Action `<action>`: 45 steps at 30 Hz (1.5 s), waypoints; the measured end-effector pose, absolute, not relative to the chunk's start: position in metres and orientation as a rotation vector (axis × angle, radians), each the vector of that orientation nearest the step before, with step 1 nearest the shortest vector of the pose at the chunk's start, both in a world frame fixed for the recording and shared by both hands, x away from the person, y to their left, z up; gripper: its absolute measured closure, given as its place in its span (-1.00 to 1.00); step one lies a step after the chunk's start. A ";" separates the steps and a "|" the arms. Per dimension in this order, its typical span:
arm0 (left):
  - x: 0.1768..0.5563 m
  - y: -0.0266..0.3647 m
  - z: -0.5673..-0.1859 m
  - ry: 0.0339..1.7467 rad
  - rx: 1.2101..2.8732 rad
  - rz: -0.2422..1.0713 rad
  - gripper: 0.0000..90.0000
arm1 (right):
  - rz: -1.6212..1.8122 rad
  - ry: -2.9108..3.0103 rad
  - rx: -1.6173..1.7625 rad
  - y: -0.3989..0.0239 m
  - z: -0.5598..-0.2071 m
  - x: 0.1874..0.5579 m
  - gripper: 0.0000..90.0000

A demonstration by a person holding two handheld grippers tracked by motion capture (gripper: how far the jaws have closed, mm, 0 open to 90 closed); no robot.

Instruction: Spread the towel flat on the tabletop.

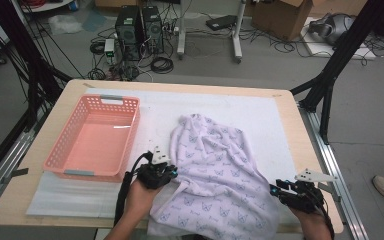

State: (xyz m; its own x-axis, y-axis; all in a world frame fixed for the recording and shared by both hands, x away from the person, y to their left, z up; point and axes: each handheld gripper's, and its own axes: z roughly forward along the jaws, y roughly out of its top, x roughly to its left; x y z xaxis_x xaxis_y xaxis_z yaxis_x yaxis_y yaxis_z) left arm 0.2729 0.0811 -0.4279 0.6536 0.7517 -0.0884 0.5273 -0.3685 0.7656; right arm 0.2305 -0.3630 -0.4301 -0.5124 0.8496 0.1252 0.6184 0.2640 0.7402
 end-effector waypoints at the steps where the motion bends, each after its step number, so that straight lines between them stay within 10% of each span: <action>1: 0.268 0.086 -0.427 0.996 2.051 0.353 0.84 | 1.099 2.242 1.346 -0.361 -0.430 0.235 0.37; 12: 0.226 0.111 -0.431 0.961 2.046 0.285 0.84 | 1.094 2.302 1.370 -0.308 -0.444 0.280 0.38; 16: 0.229 0.114 -0.428 0.960 2.006 0.307 0.76 | 1.046 2.356 1.301 -0.298 -0.441 0.280 0.93; 23: 0.249 0.108 -0.419 0.941 1.966 0.353 0.28 | 1.016 2.379 1.261 -0.319 -0.432 0.251 0.95; 32: 0.286 0.090 -0.422 0.959 1.961 0.343 0.12 | 0.985 2.380 1.315 -0.370 -0.428 0.200 0.95; 45: 0.344 0.066 -0.429 1.012 2.012 0.435 0.09 | 1.111 2.192 1.324 -0.354 -0.419 0.258 0.15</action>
